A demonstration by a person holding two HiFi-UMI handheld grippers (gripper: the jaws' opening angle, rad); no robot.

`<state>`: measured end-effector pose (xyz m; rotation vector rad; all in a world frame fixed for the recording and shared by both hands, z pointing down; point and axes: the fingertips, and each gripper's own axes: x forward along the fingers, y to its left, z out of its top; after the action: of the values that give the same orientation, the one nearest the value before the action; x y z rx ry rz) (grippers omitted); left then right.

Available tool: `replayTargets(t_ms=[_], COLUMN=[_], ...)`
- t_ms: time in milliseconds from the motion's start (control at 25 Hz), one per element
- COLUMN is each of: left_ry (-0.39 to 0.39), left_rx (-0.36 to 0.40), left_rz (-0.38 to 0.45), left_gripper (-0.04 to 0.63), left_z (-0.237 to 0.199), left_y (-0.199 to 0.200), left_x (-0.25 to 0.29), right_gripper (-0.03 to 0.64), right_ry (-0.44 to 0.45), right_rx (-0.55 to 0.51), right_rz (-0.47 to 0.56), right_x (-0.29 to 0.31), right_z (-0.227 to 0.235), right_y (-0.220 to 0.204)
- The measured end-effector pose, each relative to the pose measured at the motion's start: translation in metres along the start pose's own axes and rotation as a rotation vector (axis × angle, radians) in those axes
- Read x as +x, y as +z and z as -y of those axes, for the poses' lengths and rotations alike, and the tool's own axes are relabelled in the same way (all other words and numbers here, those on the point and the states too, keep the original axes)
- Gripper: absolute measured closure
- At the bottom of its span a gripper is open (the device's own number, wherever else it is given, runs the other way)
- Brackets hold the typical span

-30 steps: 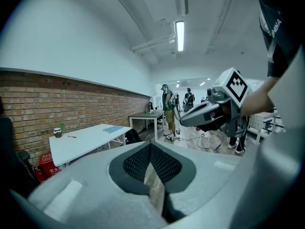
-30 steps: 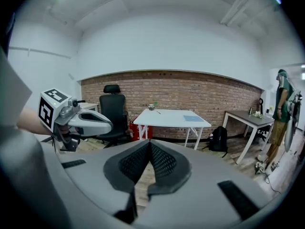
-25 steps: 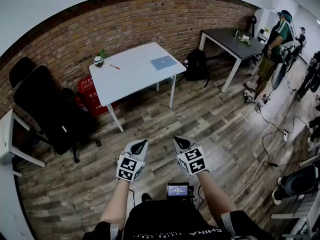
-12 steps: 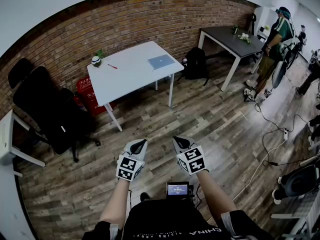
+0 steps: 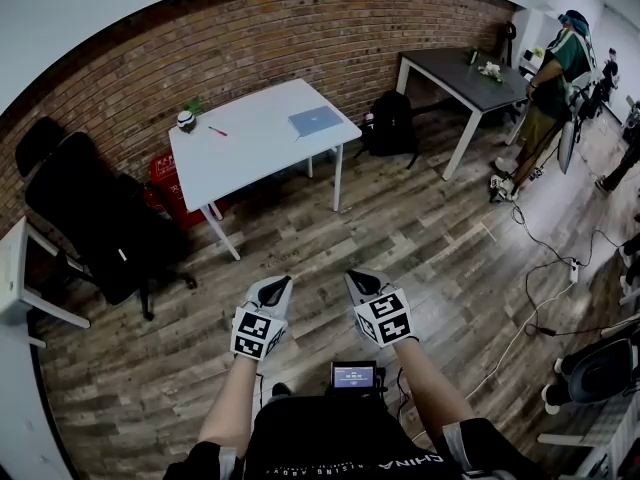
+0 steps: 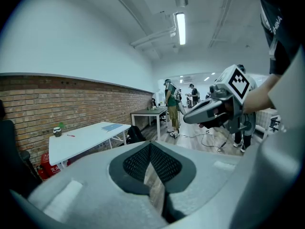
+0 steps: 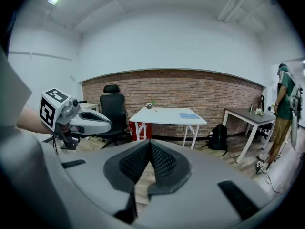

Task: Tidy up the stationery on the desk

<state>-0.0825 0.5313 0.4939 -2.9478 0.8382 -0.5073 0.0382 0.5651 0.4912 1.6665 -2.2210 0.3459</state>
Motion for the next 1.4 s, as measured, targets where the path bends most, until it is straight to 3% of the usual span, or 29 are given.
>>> replayTargets(t_ms=[320, 600, 1040, 1400], left_ry=[0.028, 0.031, -0.02, -0.088], left_rx=[-0.02, -0.048, -0.072, -0.033], left_rz=[-0.031, -0.052, -0.041, -0.037], left_gripper=[0.588, 0.588, 0.588, 0.588], left_z=[0.011, -0.02, -0.122, -0.202], left_y=[-0.011, -0.023, -0.024, -0.018], left_x=[0.014, 0.036, 0.092, 0.123], right_gripper=[0.607, 0.607, 0.607, 0.607], right_ry=[0.022, 0.026, -0.027, -0.077], right_rx=[0.014, 0.023, 0.034, 0.044], right_rz=[-0.024, -0.051, -0.091, -0.089], right_x=[0.001, 0.035, 0.128, 0.202], right_z=[0.024, 0.036, 0.061, 0.065], right_y=[-0.019, -0.018, 0.025, 0.07])
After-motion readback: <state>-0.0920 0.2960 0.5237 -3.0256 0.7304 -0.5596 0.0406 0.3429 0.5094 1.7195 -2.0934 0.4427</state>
